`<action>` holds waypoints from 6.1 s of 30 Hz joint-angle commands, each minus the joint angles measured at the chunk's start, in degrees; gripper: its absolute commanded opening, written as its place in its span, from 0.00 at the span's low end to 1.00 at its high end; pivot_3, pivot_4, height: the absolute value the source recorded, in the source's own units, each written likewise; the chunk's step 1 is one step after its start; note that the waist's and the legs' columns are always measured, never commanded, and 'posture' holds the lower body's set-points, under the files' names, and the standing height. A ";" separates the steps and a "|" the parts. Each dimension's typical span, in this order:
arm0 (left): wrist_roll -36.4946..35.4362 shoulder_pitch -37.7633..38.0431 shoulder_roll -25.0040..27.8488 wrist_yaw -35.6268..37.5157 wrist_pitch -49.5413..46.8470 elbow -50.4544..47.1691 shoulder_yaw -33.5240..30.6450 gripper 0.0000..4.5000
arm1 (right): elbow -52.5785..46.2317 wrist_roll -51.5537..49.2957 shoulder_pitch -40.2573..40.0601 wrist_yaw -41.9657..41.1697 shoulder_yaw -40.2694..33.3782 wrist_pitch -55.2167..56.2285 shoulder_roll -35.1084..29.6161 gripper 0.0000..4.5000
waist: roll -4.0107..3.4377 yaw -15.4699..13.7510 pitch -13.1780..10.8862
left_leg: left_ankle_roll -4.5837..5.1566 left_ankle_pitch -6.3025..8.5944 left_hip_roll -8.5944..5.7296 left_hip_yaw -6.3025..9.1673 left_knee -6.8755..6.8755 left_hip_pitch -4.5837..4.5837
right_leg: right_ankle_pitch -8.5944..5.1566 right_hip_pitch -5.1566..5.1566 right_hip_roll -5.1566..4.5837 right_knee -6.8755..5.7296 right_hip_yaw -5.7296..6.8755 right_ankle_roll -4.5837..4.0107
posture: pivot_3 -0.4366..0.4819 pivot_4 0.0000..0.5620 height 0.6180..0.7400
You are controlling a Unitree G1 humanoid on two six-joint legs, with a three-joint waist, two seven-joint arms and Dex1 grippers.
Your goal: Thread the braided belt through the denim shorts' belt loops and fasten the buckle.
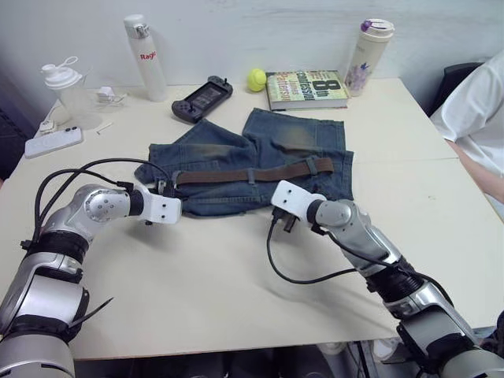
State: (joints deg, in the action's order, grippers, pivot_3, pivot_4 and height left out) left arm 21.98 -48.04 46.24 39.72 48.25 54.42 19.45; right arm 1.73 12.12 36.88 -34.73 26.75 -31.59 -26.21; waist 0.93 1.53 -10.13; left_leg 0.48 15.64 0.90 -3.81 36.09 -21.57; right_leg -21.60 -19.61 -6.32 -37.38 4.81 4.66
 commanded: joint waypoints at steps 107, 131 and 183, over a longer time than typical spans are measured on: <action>-20.70 -19.43 -7.64 26.08 -56.50 21.08 -24.09 0.00 | 29.58 -24.88 16.15 -16.87 -27.88 -15.27 -7.42 0.08 | 0.25 0.14 -0.89 | 0.35 -0.24 -0.21 0.01 1.40 -2.52 | 0.20 -1.94 -0.19 -0.65 2.04 0.31 | 0.48 0.27 1.00; -29.36 31.63 -6.61 24.01 2.66 -28.26 -36.73 0.00 | -25.78 -26.11 -25.57 -29.37 -35.49 14.36 -19.07 0.08 | 0.22 0.64 -0.88 | 0.37 -0.20 -0.11 0.02 1.46 -2.46 | 0.21 -1.93 -0.27 -0.63 1.80 0.31 | 0.48 0.27 1.00; -26.59 -4.21 -7.30 24.33 -46.27 6.19 -10.23 0.44 | 20.00 -19.25 6.90 -14.47 -9.05 -9.03 -11.82 0.88 | 0.26 -1.19 -0.70 | 0.52 0.12 -0.11 -0.16 2.02 -2.39 | 0.30 -1.73 -0.13 -0.77 1.86 0.35 | 0.48 0.27 1.00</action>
State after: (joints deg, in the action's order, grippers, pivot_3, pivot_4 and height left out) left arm -6.81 -52.65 38.92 61.62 1.56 58.29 8.00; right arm 18.60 -10.06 45.53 -48.54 15.28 -40.06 -37.94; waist 1.19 0.34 -10.83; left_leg 1.00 15.76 0.79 -3.98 38.11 -23.88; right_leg -21.30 -21.28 -6.45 -38.16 6.66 5.01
